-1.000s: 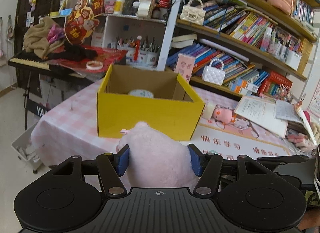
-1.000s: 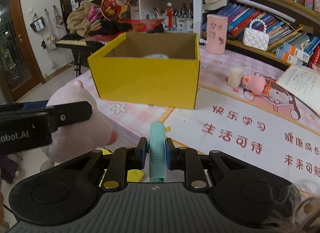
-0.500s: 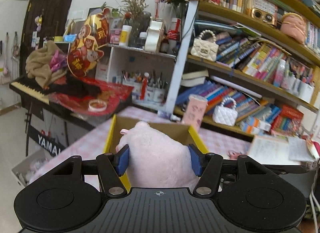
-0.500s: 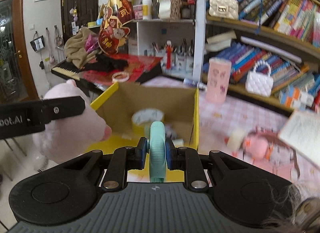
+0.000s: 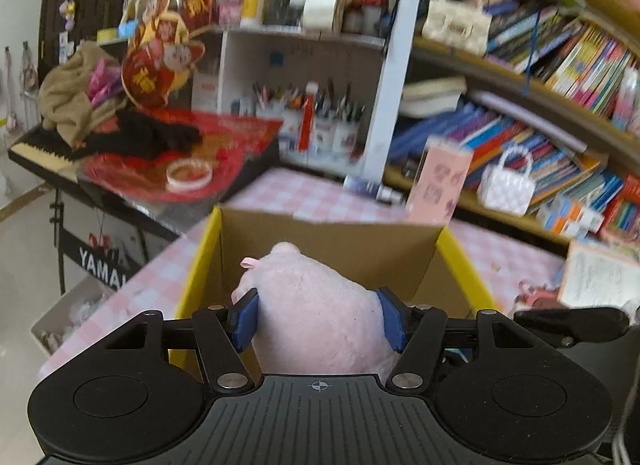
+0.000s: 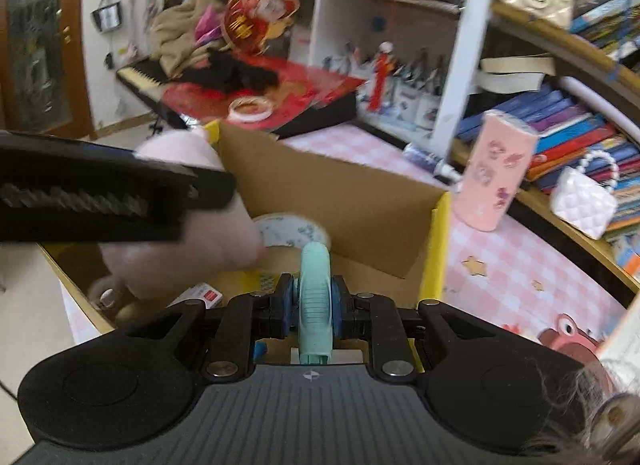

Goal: Organize objects
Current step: 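Open the left tool to drop the pig while the right tool drops the green marker inside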

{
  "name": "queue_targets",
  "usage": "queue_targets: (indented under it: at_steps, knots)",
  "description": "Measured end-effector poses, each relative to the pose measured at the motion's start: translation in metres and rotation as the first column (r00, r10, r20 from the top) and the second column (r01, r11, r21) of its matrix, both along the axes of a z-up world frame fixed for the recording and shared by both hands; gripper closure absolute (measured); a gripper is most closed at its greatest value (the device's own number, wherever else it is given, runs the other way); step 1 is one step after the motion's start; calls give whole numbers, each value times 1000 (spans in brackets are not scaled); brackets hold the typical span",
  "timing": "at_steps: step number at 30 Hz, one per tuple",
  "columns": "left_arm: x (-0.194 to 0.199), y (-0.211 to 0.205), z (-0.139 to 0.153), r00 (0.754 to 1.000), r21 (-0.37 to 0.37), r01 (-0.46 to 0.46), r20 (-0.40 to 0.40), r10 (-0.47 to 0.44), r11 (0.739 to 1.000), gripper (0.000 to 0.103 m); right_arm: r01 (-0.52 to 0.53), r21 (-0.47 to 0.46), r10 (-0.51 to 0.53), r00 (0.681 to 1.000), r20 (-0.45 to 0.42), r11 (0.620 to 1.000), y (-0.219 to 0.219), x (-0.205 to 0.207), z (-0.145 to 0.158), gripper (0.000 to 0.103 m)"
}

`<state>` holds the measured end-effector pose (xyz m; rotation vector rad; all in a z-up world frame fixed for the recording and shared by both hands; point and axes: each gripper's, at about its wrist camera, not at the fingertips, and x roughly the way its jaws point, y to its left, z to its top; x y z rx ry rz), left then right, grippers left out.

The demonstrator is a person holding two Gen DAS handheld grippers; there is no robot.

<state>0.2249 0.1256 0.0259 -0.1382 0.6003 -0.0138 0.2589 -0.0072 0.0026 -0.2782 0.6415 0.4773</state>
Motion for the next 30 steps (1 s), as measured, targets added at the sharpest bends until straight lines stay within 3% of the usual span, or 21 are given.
queue_targets:
  at_steps: [5,11,16,19,23,30]
  knots:
    - [14,-5,-17,998,12,-1,-60,1,1000,40,-45,-48,41,996,-84,998,9,14,-15,85]
    - [23,-10,-27,995,32,-9,-98,12,999,39,-46,-42,40,990,-136,998,11,23,-21,85]
    - [17,-8,-10,999,29,-15,-31,16,999,33,-51,-45,46,992,-116,998,11,15,-16,71]
    - [1,0,8,998,-13,-46,35,46,999,33,-33,-7,33,996,-82,999,4,4,-4,63]
    - [-28,11,29,991,-72,-67,109,74,995,30,6,45,-4,999,-32,999,-11,-16,15,62]
    - [-86,7,39,987,-24,-48,153,51,999,25,97,121,-101,995,24,988,-38,-61,39,61]
